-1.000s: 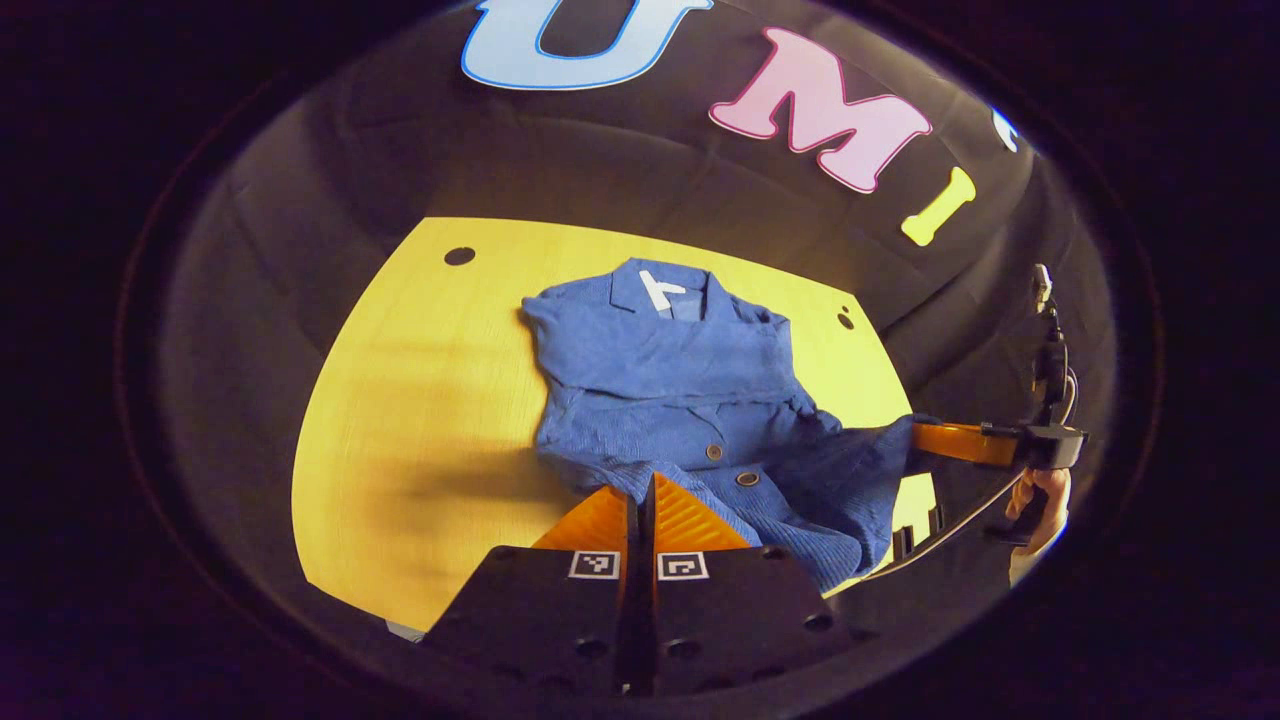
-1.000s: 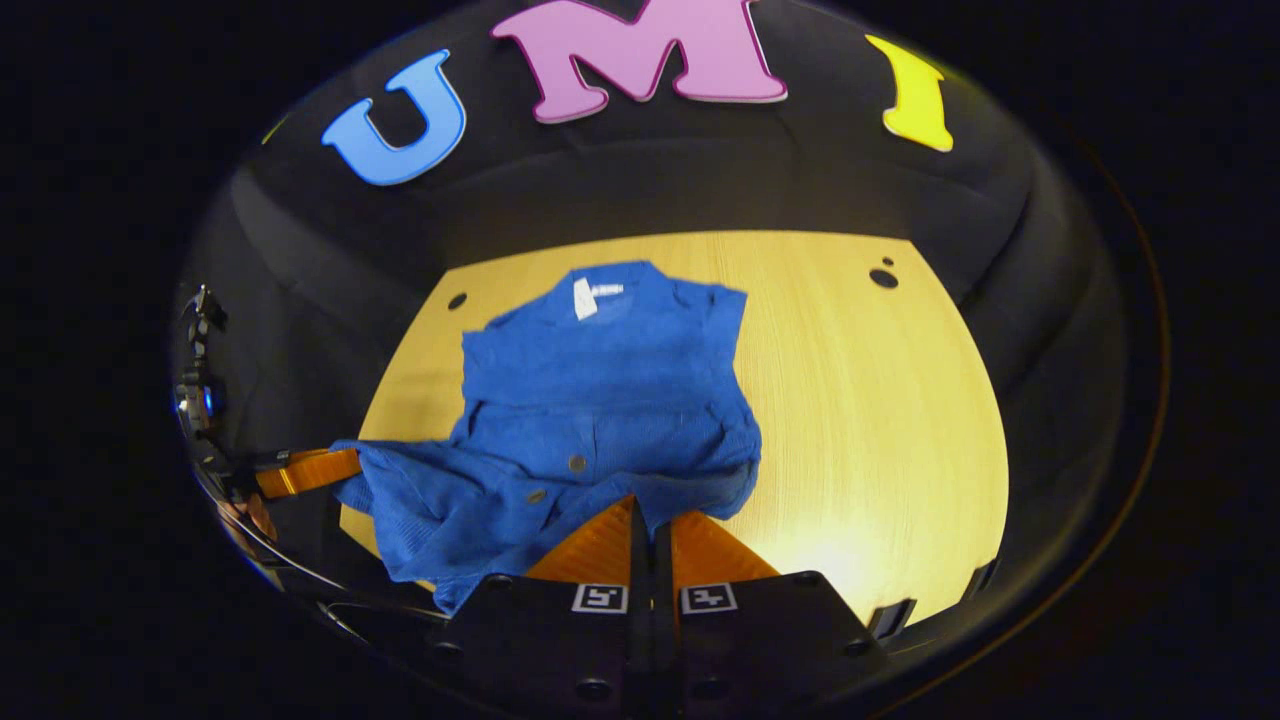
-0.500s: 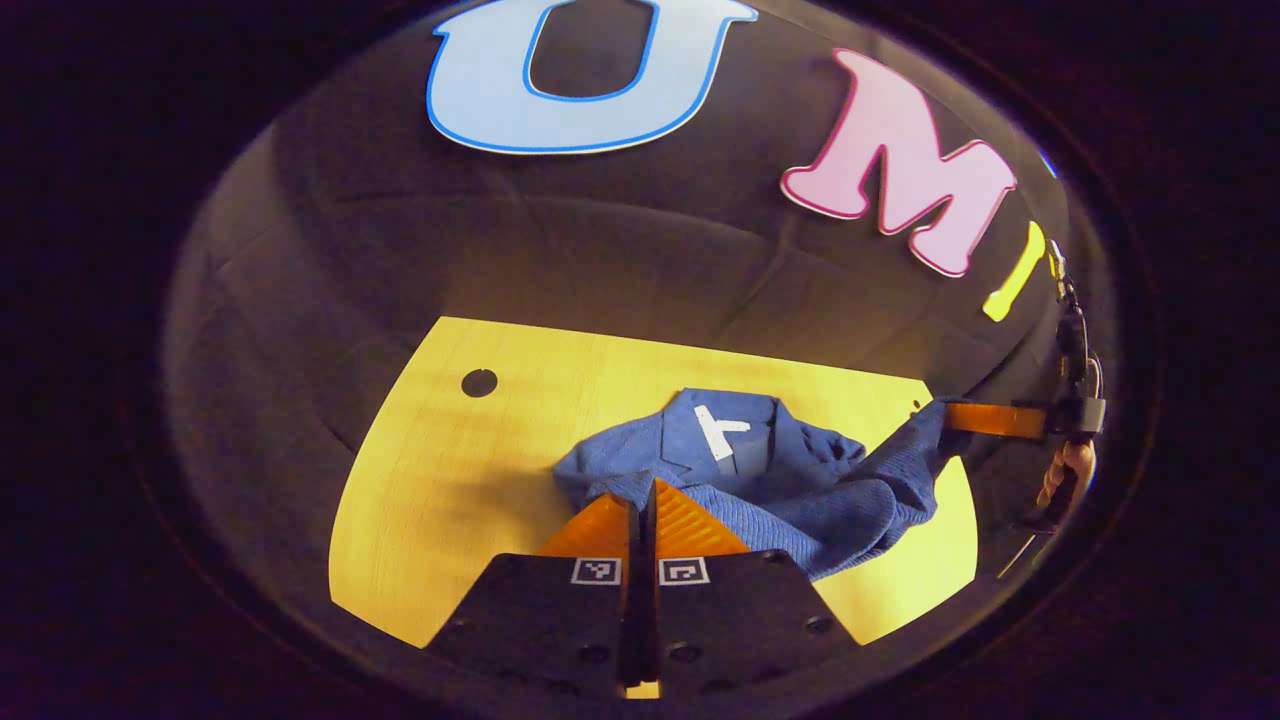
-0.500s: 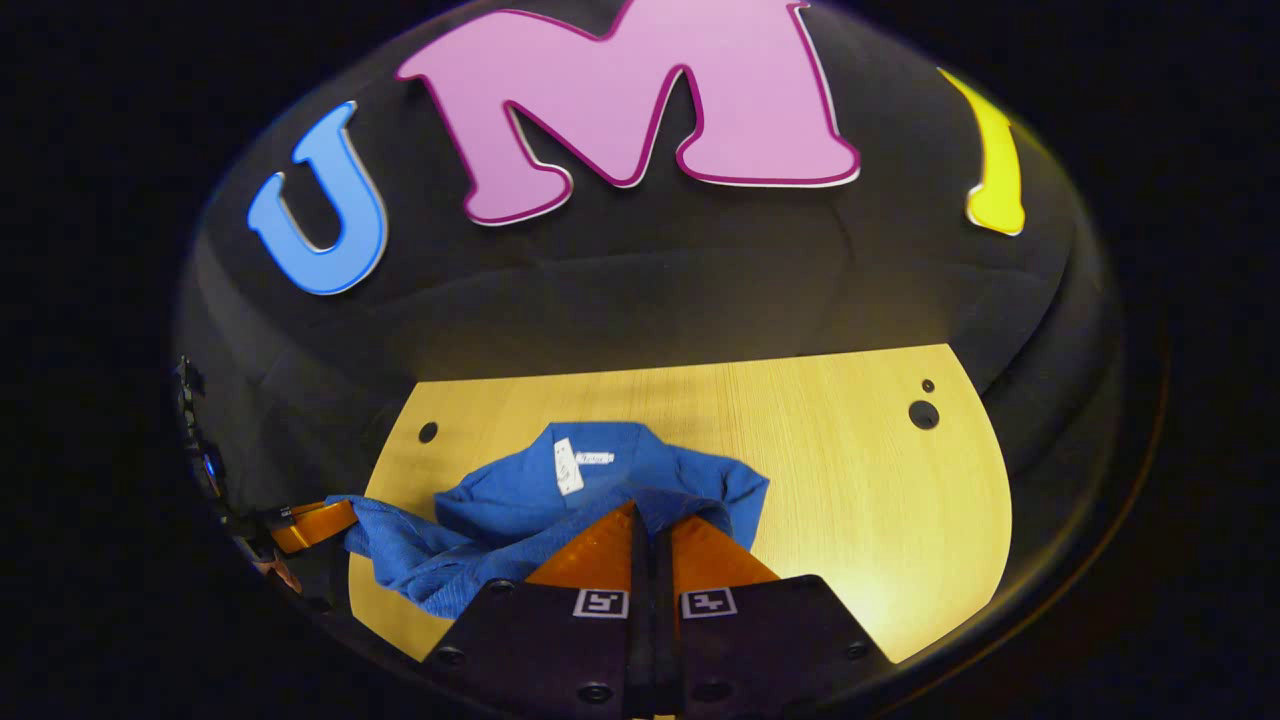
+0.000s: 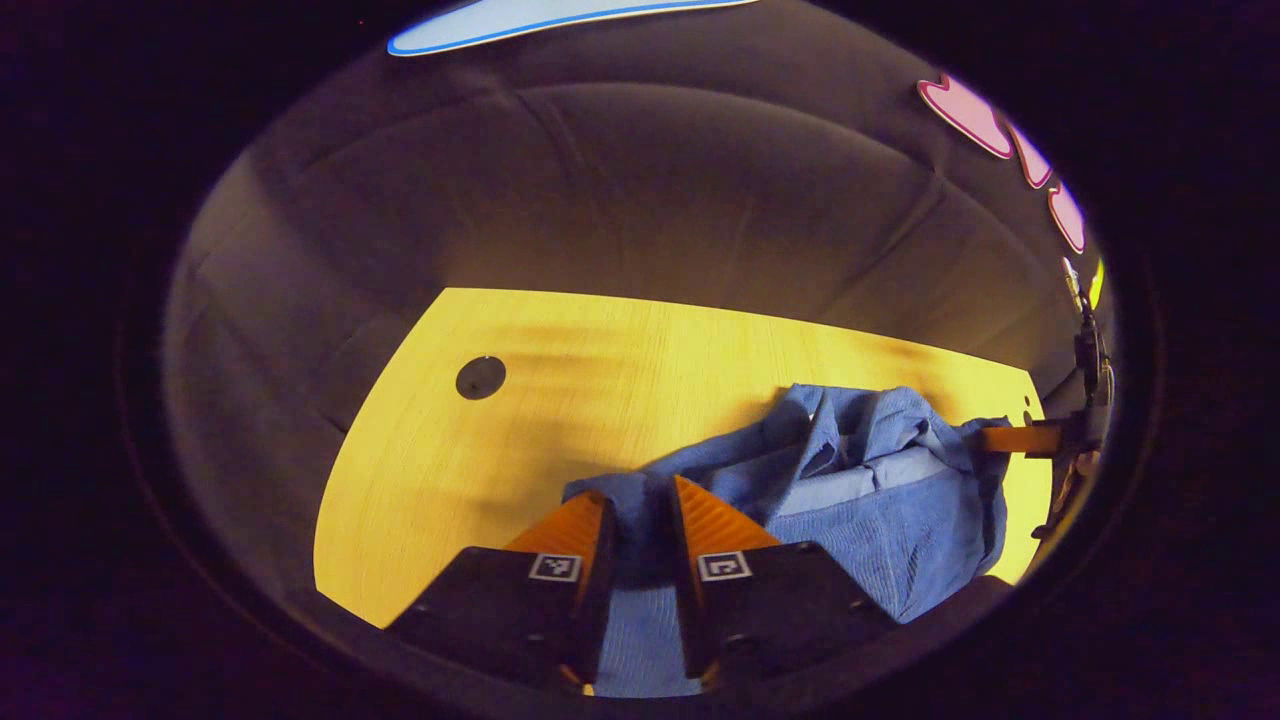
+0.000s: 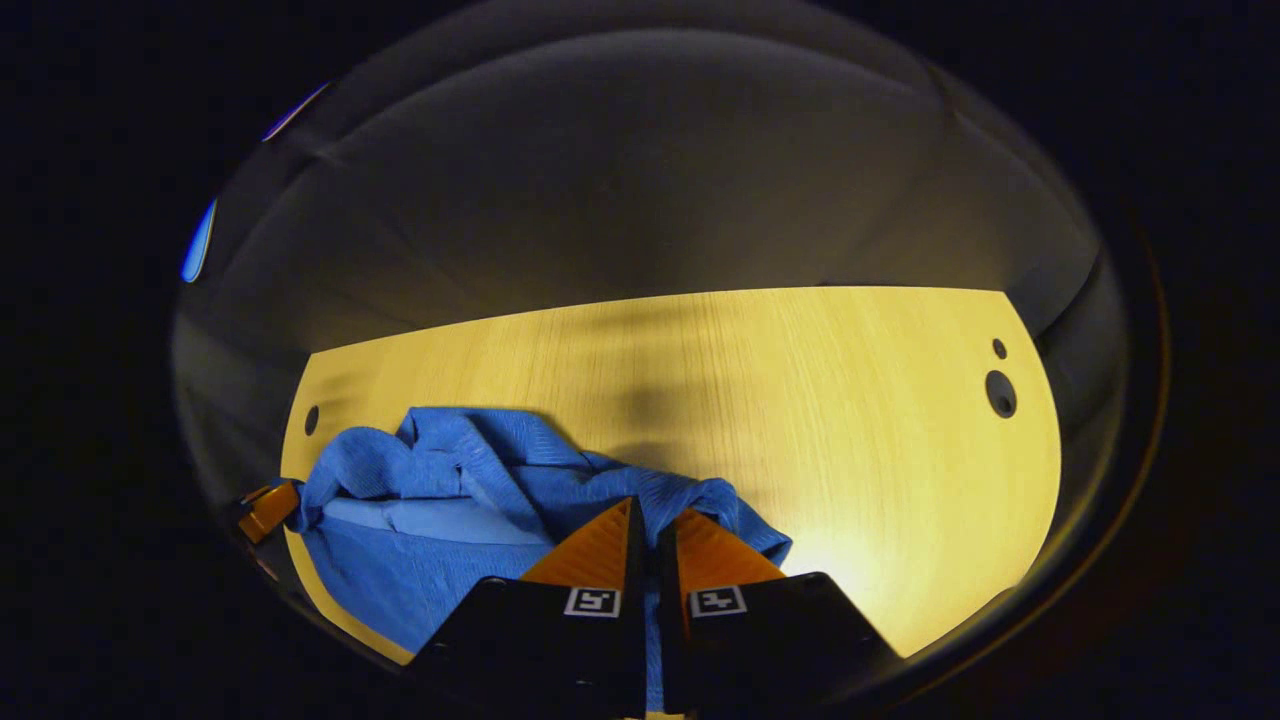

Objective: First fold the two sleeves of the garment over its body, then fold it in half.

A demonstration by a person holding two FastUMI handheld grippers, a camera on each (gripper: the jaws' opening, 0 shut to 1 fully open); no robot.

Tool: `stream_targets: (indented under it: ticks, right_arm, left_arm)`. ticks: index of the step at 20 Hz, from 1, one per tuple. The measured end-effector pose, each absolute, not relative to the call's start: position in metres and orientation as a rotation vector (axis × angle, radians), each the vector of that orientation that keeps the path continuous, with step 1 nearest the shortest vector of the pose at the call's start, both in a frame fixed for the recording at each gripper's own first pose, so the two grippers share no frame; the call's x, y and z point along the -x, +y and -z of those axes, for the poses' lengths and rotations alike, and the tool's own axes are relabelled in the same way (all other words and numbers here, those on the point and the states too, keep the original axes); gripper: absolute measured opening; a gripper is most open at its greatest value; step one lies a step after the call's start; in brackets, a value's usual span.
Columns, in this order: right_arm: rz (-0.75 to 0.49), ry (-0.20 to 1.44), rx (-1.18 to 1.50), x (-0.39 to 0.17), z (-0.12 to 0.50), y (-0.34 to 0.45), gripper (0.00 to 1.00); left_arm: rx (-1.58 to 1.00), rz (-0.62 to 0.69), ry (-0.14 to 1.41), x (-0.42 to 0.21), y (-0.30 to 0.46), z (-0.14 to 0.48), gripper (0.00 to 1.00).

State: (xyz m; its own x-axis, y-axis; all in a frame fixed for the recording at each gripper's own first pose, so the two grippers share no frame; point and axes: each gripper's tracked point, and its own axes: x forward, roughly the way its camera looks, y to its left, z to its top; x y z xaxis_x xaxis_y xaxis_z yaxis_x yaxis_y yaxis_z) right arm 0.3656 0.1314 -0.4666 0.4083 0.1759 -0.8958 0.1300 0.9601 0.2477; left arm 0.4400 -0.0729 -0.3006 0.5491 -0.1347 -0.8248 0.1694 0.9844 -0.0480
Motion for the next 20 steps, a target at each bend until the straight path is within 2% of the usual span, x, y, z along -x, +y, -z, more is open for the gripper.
stream_targets:
  ticks: [2,3,4,5,8,9,10,14,20]
  right_arm:
    - [-0.049,1.139,-0.42,-0.374,0.46,0.145,0.53]
    - [-0.055,1.1,-0.425,-0.382,0.455,0.145,0.74]
    - [-0.058,1.073,-0.415,-0.385,0.45,0.142,0.95]
    - [-0.072,1.062,-0.422,-0.386,0.446,0.144,0.93]
    - [-0.117,1.022,-0.454,-0.39,0.432,0.147,0.98]
    - [-0.12,1.011,-0.469,-0.394,0.428,0.148,0.87]
    - [-0.114,1.016,-0.496,-0.394,0.423,0.149,0.98]
    - [-0.097,0.987,-0.495,-0.393,0.402,0.144,0.98]
    - [-0.131,0.816,-0.29,-0.378,0.341,0.141,0.98]
  left_arm:
    - [-0.044,0.145,0.97,-0.444,-0.075,0.307,0.77]
    - [-0.015,0.142,0.957,-0.443,-0.079,0.302,0.84]
    - [0.018,0.144,0.944,-0.442,-0.082,0.298,0.84]
    - [0.043,0.137,0.918,-0.444,-0.082,0.294,0.84]
    - [0.115,0.183,0.813,-0.449,-0.088,0.271,0.85]
    - [0.141,0.206,0.779,-0.45,-0.091,0.263,0.84]
    - [0.141,0.207,0.741,-0.454,-0.091,0.252,0.84]
    - [-0.004,0.205,0.808,-0.441,-0.089,0.246,0.84]
    - [0.055,0.206,0.699,-0.442,-0.088,0.224,0.85]
